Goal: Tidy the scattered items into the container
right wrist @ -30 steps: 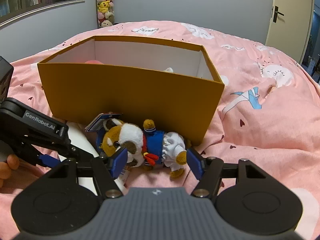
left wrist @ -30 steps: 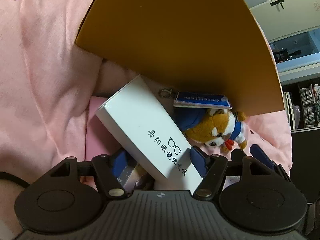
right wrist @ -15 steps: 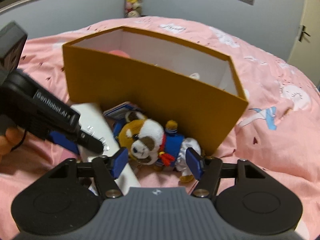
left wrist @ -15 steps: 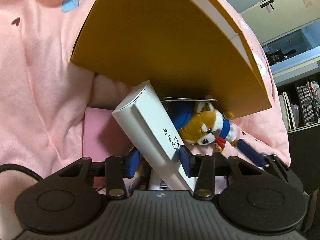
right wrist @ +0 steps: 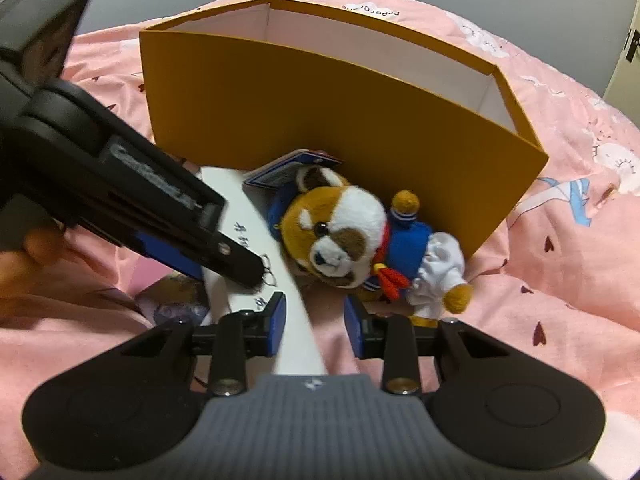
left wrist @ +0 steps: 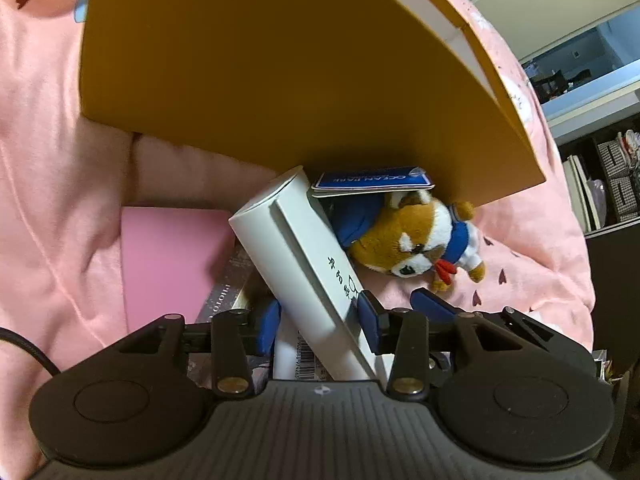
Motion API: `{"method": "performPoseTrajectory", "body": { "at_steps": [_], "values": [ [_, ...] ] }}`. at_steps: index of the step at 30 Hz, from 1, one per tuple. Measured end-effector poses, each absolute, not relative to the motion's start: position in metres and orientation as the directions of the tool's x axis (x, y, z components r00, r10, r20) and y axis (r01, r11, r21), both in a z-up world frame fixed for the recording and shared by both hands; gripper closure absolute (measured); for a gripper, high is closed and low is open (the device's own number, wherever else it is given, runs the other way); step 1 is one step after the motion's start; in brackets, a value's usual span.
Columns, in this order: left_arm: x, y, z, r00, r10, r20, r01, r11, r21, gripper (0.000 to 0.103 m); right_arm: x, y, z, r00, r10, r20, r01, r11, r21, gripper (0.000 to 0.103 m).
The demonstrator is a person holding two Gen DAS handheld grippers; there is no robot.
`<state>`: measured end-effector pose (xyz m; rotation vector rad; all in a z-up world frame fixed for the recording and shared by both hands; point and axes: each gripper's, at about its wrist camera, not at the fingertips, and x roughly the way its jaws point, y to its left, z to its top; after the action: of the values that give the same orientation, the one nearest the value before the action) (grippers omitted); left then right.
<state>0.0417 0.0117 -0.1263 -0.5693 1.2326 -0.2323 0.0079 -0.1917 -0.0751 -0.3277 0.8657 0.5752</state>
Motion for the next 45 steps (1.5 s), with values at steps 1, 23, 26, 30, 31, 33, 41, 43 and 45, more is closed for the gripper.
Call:
{"method": "performPoseTrajectory", "body": {
  "at_steps": [1, 23, 26, 30, 31, 33, 41, 43, 45],
  "values": [
    [0.042, 0.011, -0.127, 0.326, -0.459, -0.826, -0.134, 0.843, -0.521, 0.052, 0.009, -0.193, -0.076, 0.497, 0.352, -0.793, -0.6, 0.8, -0.022, 0.076],
    [0.044, -0.006, -0.118, 0.341, -0.454, -0.823, -0.012, 0.873, -0.487, 0.053, 0.035, -0.209, -0.104, 0.383, 0.282, -0.88, -0.563, 0.826, 0.019, 0.098],
    [0.046, -0.01, -0.122, 0.326, -0.444, -0.835, -0.016, 0.88, -0.474, 0.053, 0.032, -0.208, -0.102, 0.369, 0.317, -0.874, -0.589, 0.807, 0.044, 0.1],
    [0.044, -0.011, -0.122, 0.32, -0.423, -0.848, -0.007, 0.894, -0.449, 0.06, 0.032, -0.209, -0.102, 0.372, 0.322, -0.871, -0.591, 0.806, 0.045, 0.1],
    [0.044, -0.01, -0.121, 0.321, -0.427, -0.846, -0.011, 0.891, -0.454, 0.06, 0.032, -0.209, -0.101, 0.373, 0.323, -0.87, -0.591, 0.805, 0.045, 0.099],
    [0.042, -0.007, -0.12, 0.322, -0.43, -0.844, -0.014, 0.889, -0.458, 0.061, 0.031, -0.21, -0.098, 0.386, 0.328, -0.862, -0.599, 0.8, 0.036, 0.097],
    [0.033, 0.009, -0.105, 0.331, -0.451, -0.829, -0.021, 0.874, -0.485, 0.064, 0.022, -0.219, -0.069, 0.484, 0.363, -0.796, -0.66, 0.749, -0.059, 0.07],
    [0.03, 0.011, -0.1, 0.339, -0.459, -0.821, -0.016, 0.87, -0.492, 0.066, 0.02, -0.221, -0.061, 0.513, 0.363, -0.778, -0.672, 0.733, -0.101, 0.068],
    [0.026, 0.015, -0.095, 0.348, -0.463, -0.815, -0.007, 0.868, -0.496, 0.067, 0.019, -0.223, -0.054, 0.542, 0.36, -0.759, -0.684, 0.714, -0.151, 0.065]
  ]
}}
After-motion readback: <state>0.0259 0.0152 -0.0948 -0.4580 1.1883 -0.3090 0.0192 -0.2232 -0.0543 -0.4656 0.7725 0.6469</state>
